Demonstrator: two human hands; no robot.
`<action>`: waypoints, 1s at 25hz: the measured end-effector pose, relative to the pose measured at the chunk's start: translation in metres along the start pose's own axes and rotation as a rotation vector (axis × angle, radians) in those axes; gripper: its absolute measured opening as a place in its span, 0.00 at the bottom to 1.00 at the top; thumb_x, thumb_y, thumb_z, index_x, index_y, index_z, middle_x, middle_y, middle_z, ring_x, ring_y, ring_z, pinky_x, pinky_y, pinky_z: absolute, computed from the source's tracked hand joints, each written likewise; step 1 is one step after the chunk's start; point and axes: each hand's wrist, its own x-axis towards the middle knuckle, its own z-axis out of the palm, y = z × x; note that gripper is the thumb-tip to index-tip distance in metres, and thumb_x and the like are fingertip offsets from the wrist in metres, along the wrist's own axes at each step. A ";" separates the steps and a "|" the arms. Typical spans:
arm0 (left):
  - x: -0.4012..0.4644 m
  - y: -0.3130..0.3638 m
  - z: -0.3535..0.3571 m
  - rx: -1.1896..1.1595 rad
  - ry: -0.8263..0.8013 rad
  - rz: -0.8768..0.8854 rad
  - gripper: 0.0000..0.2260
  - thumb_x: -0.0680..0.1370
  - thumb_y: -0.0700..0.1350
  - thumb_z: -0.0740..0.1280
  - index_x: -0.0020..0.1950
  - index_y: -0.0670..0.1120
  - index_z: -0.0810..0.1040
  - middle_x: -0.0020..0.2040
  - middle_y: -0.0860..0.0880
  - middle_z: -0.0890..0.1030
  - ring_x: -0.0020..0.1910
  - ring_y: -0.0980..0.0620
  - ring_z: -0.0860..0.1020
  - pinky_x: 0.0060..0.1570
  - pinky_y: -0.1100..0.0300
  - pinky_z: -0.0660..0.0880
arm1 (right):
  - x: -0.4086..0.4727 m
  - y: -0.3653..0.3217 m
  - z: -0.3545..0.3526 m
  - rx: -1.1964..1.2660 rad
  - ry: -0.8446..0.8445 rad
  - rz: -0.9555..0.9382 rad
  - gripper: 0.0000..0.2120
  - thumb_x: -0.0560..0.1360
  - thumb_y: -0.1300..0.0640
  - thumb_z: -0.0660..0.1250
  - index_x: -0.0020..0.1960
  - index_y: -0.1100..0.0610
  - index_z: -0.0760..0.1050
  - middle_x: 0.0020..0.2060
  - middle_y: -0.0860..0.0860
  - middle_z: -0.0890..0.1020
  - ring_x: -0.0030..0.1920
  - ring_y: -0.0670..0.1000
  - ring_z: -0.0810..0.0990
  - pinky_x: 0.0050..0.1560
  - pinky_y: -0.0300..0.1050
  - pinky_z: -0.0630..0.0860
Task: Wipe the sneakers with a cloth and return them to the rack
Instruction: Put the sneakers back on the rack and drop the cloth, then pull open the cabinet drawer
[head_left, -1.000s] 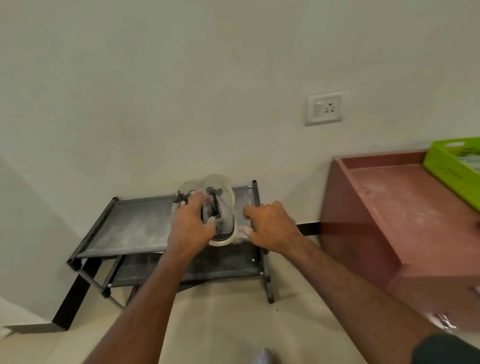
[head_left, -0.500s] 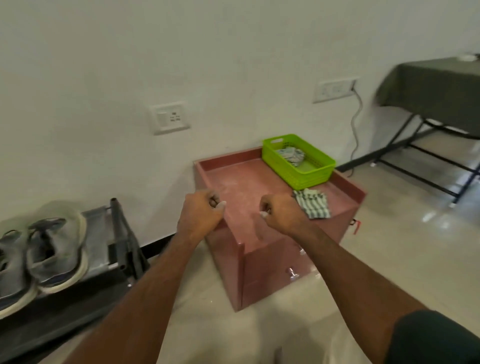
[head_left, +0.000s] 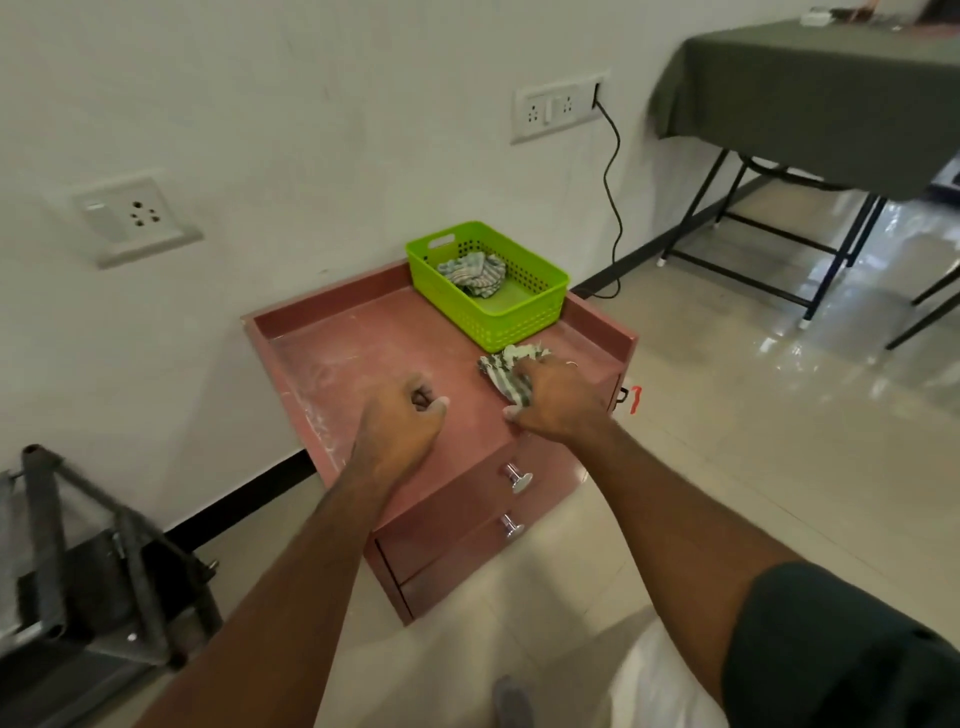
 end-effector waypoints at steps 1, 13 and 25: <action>0.002 -0.001 0.002 -0.009 0.004 -0.003 0.06 0.75 0.44 0.72 0.39 0.46 0.79 0.36 0.49 0.81 0.35 0.56 0.77 0.34 0.70 0.70 | 0.002 -0.005 0.000 -0.030 0.017 -0.010 0.23 0.66 0.46 0.72 0.60 0.49 0.74 0.54 0.53 0.78 0.56 0.57 0.76 0.52 0.50 0.77; 0.065 0.018 -0.014 0.128 -0.025 0.057 0.05 0.73 0.43 0.72 0.38 0.47 0.78 0.34 0.52 0.80 0.35 0.53 0.78 0.36 0.60 0.67 | 0.068 -0.027 -0.088 0.500 0.727 -0.015 0.09 0.68 0.56 0.69 0.48 0.53 0.79 0.37 0.51 0.82 0.38 0.53 0.80 0.39 0.45 0.76; 0.080 0.019 -0.013 0.207 -0.112 0.159 0.09 0.72 0.43 0.72 0.35 0.49 0.75 0.34 0.51 0.79 0.37 0.50 0.78 0.36 0.60 0.68 | 0.100 -0.033 -0.039 0.070 0.366 -0.090 0.07 0.69 0.59 0.68 0.46 0.53 0.82 0.45 0.55 0.84 0.49 0.61 0.81 0.49 0.53 0.77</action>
